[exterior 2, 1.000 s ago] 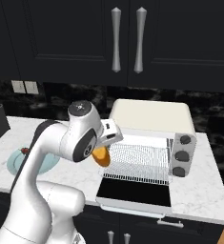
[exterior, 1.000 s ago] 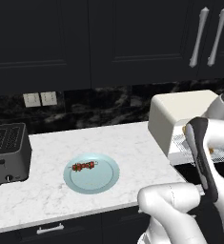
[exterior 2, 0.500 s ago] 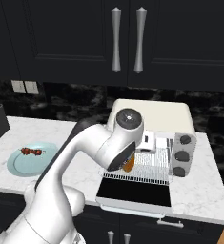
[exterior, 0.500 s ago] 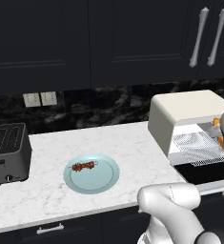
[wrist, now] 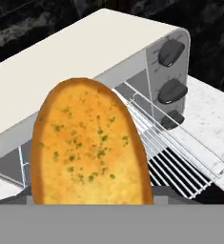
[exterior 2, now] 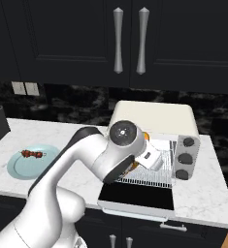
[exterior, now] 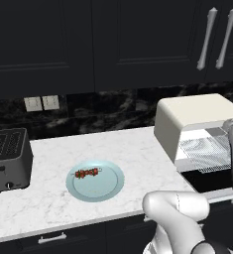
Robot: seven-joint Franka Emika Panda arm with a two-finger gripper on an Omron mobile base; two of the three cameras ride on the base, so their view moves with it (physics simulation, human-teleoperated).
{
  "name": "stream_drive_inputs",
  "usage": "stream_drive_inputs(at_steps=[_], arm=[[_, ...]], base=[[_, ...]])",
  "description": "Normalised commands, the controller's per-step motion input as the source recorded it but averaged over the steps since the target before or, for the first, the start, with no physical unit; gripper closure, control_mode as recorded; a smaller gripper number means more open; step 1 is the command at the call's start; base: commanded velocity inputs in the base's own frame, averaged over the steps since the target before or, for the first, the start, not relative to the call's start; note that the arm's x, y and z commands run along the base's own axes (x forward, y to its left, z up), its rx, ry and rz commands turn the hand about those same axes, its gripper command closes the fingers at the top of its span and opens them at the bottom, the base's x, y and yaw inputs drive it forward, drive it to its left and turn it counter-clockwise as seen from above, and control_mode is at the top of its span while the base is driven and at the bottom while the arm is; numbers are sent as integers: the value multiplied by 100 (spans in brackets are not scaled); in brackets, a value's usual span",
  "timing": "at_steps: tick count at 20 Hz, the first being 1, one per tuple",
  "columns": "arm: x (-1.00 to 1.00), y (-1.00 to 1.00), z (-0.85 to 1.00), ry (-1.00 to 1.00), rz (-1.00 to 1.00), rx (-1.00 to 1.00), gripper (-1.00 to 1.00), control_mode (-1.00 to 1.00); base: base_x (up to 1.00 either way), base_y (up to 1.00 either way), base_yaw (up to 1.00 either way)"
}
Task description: Pick up the kebab skewer and baguette bread, and place them inside the toaster oven. Close the toaster oven door and start by setting the timer.
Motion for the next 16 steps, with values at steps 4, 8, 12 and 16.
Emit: stream_drive_inputs(at_steps=[4,8,12,16], arm=[[-22,-5,-19,-11,-70,33,100,-100],[-7,-32,0,-1,-50,41,100,-100],[0,-38,0,0,-31,42,100,-100],[5,-9,0,-8,-14,32,100,-100]], base=[[0,0,0],[0,0,0],[0,0,0],[0,0,0]])
